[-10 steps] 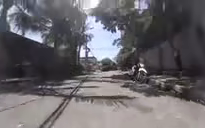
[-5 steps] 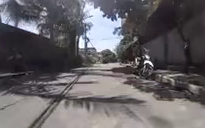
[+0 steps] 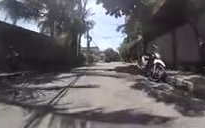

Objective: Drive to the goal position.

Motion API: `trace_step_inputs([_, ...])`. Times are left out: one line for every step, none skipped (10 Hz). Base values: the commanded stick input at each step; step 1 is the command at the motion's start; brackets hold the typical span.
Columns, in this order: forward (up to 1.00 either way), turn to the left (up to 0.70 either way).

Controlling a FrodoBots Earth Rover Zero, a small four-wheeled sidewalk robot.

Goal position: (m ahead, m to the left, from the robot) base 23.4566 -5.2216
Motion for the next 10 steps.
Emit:
trace_step_inputs([1.00,-0.33])
trace_step_inputs([1.00,-0.19])
trace_step_inputs([1.00,0.07])
trace_step_inputs([1.00,0.07])
trace_step_inputs([1.00,0.07])
trace_step_inputs([1.00,0.07])
trace_step_inputs([1.00,0.07])
trace_step_inputs([1.00,0.07])
trace_step_inputs([1.00,0.07])
trace_step_inputs([1.00,0.07])
